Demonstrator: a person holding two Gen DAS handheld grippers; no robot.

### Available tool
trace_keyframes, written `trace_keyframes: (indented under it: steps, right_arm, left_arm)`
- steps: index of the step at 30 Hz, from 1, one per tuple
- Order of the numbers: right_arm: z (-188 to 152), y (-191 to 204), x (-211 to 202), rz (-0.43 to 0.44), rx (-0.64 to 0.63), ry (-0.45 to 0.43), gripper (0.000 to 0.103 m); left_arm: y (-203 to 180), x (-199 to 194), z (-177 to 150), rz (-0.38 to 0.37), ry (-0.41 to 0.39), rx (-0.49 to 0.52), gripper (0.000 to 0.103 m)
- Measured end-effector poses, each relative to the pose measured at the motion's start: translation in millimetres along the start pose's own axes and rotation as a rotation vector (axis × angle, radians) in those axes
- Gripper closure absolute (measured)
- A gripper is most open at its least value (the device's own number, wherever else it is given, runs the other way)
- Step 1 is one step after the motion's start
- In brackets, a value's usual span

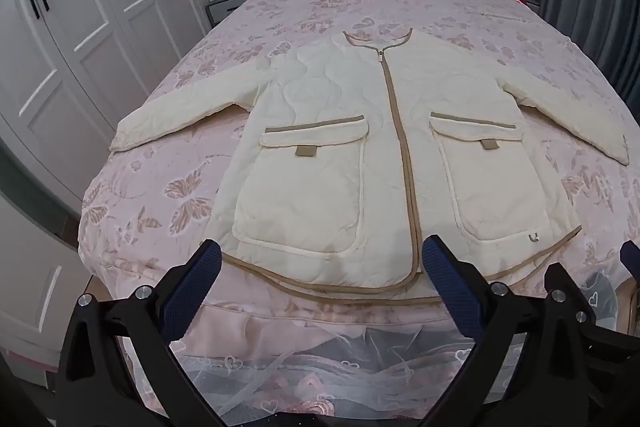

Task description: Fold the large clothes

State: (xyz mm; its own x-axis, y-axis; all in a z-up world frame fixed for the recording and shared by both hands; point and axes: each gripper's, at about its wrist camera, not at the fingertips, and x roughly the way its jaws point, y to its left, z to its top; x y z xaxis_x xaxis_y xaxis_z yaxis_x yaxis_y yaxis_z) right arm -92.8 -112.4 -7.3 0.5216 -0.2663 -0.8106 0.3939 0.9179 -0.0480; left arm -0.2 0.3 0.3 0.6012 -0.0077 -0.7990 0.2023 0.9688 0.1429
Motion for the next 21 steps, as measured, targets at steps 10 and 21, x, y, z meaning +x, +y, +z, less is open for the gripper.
trace_keyframes:
  steps: [10,21]
  right_arm:
    - [-1.7,-4.5,-8.3,0.012,0.008,-0.003,0.005]
    - [1.1,-2.2,-7.9,-0.006,0.005,-0.001,0.005]
  left_arm:
    - [2.0,-6.9,-2.0,0.012,-0.006,-0.007,0.005]
    - [7.3,-4.8,-5.3,0.015,0.01,-0.007,0.005]
